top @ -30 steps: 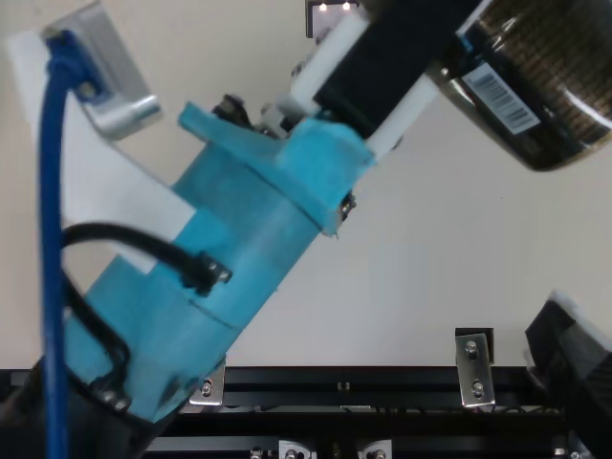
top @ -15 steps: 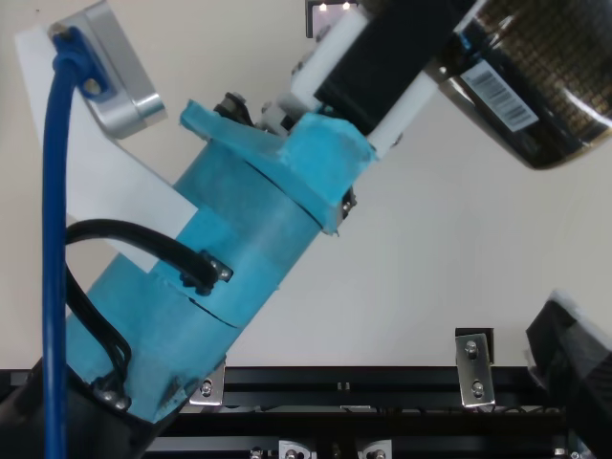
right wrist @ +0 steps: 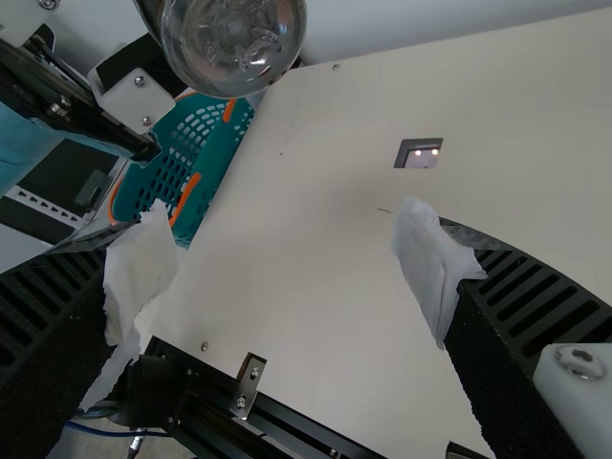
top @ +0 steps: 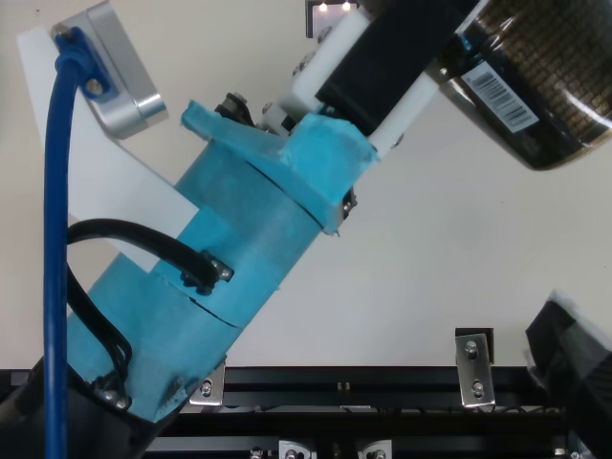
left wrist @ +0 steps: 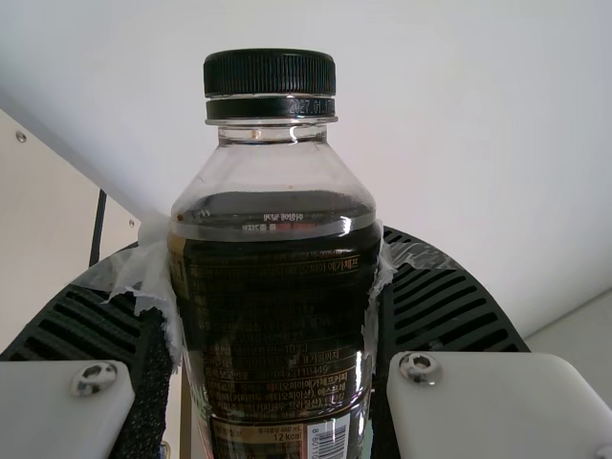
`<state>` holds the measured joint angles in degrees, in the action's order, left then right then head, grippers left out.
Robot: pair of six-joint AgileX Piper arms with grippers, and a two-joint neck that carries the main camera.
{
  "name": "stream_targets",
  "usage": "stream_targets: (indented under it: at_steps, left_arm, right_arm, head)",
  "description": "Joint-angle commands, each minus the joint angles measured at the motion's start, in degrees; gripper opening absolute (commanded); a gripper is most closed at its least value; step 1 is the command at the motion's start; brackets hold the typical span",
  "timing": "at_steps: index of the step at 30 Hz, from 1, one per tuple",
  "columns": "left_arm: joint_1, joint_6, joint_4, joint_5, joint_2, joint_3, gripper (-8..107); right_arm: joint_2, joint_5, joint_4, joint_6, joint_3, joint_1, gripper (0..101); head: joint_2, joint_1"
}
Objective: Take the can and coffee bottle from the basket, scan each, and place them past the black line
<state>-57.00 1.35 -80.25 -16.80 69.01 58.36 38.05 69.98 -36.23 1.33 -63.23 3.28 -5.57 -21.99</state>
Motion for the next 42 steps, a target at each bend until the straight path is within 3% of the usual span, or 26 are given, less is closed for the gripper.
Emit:
stream_targets:
  at_steps: [1,16,31,42]
  left_arm:
    - [0.0,0.0,0.0,0.0,0.0,0.0,10]
    - [0.0,0.0,0.0,0.0,0.0,0.0,10]
    - [-0.1,0.1,0.1,-0.1,0.0,0.0,10]
    - [-3.0,3.2,-2.9,-2.9,-0.8,1.3,10]
  right_arm:
    - [0.0,0.0,0.0,0.0,0.0,0.0,101]
    - [0.0,0.0,0.0,0.0,0.0,0.0,101]
    - [0.0,0.0,0.0,0.0,0.0,0.0,101]
    - [0.0,0.0,0.0,0.0,0.0,0.0,101]
  head:
    - [2.1,0.7]
    - [13.1,3.7]
    - [13.4,3.8]
    - [13.4,3.8]
